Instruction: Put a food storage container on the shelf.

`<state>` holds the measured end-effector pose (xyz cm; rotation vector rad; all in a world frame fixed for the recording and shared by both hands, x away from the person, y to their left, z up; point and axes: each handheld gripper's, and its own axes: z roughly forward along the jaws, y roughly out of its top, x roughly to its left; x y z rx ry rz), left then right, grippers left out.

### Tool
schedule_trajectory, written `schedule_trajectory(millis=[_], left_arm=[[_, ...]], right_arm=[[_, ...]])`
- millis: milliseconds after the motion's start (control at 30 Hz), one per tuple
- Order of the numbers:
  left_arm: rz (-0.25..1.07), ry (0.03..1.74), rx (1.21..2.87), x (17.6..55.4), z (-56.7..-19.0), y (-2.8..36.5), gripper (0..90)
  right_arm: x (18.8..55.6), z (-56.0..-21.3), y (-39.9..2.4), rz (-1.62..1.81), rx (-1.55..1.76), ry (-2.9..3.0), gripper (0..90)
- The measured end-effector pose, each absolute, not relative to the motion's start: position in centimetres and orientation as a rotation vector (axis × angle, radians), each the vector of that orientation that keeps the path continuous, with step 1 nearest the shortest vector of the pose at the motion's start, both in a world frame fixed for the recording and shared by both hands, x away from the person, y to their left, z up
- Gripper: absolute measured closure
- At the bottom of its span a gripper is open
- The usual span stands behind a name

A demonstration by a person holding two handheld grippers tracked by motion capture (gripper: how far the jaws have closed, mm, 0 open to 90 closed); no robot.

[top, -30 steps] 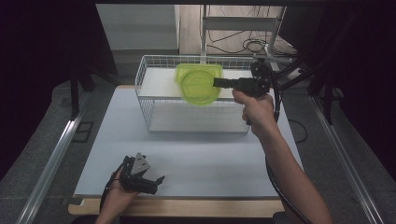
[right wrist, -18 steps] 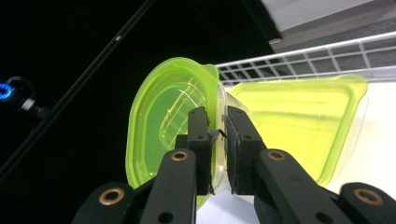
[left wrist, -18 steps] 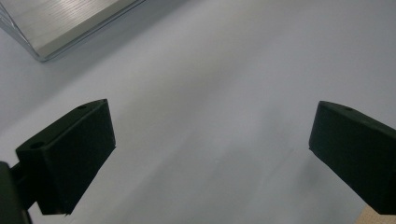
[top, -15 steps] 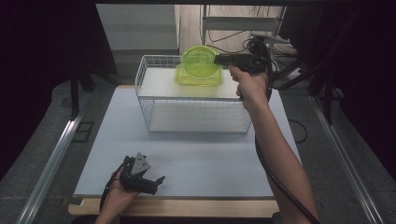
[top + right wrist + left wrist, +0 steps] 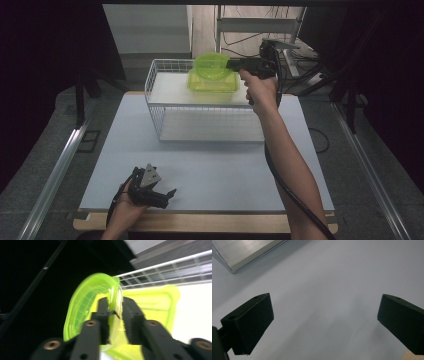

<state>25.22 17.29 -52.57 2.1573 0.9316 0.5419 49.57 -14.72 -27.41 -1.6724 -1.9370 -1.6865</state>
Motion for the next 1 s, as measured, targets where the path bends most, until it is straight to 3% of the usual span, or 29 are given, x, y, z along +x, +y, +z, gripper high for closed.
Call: schedule_trajectory(millis=[267,467,600,767,1000], left_arm=[[0.539,0.931,2.158,25.2,-52.6,17.2,0.3],[0.539,0.934,2.157,25.2,-52.6,17.4,0.3],[0.546,0.932,2.158,25.2,-52.6,17.2,0.3],[0.534,0.937,2.141,25.2,-52.6,17.3,0.3],[0.514,0.949,2.118,25.3,-52.6,17.4,0.2]], right_arm=[[49.6,-27.6,-14.6,-1.705,-1.702,-1.969,57.8],[47.7,-26.9,-15.4,-1.770,-1.636,-2.125,30.6],[45.3,-27.4,-15.9,-1.761,-1.549,-2.263,20.8],[41.8,-30.1,-16.7,-1.760,-1.410,-2.393,15.4],[37.3,-37.0,-17.9,-1.676,-1.291,-2.596,9.0]])
